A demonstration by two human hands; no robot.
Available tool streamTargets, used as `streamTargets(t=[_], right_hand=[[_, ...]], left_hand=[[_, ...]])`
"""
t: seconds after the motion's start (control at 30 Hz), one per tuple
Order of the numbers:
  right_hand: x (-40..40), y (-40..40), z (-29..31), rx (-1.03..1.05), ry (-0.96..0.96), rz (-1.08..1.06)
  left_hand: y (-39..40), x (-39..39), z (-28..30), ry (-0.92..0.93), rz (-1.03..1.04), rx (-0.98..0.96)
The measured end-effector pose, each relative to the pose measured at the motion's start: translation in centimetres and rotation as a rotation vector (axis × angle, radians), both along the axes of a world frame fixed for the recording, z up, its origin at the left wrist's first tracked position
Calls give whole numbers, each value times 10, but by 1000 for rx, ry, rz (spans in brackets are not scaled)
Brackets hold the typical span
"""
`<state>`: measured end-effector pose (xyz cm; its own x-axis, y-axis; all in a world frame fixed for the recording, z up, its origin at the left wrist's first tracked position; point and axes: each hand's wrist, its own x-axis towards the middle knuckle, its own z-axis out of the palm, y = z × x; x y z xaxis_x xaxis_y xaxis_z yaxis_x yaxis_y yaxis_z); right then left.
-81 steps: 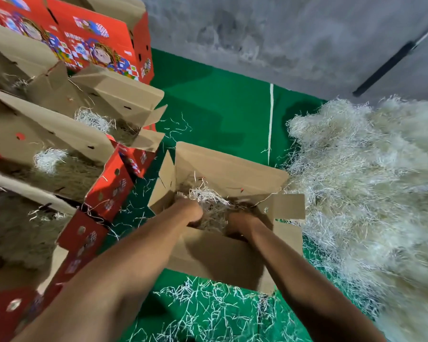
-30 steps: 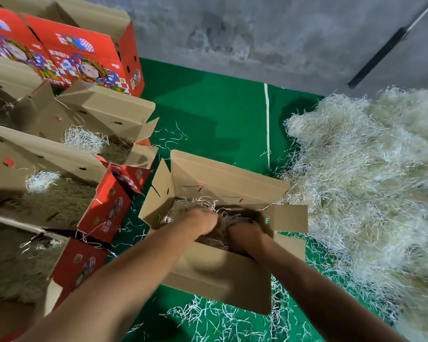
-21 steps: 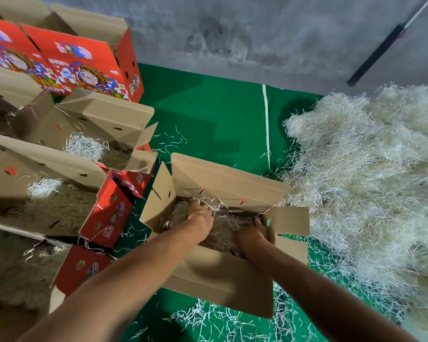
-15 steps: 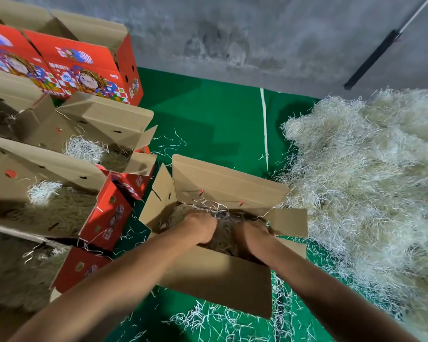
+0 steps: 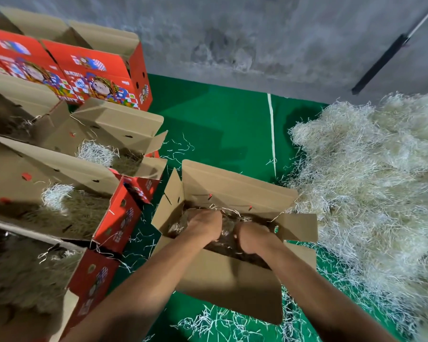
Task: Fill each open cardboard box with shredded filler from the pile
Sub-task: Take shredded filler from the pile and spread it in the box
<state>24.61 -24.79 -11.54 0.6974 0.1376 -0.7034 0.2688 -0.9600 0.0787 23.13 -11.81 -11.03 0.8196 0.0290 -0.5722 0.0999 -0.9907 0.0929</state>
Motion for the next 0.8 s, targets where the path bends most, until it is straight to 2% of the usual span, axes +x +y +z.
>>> streamTargets(t=[0.07,0.17,0.23,0.37,0.43,0.5,0.57,0.67,0.8], right_hand=[[3,-3,7,-16,-55,-32],[-7,-12,-2,34,40,-34],[-14,-11,-2,89,70,-22],[-10,11,4,70,8,-89],[-15,8,4,57,22,-71],[-21,1,-3,3,136,-42],[-20,-4,2,60,138,-71],[-14,-2,16,69,103,-169],[-26,10,15,155,210,-106]], left_hand=[[10,-1,3,-30,108,18],[21,-5,0,202,53,53],[25,-2,8,277,14,56],[28,11,15,91,43,16],[28,5,14,206,-12,27],[31,-3,12,343,-55,71],[35,3,14,322,-47,33],[35,17,16,163,-2,-63],[26,-4,8,302,-35,43]])
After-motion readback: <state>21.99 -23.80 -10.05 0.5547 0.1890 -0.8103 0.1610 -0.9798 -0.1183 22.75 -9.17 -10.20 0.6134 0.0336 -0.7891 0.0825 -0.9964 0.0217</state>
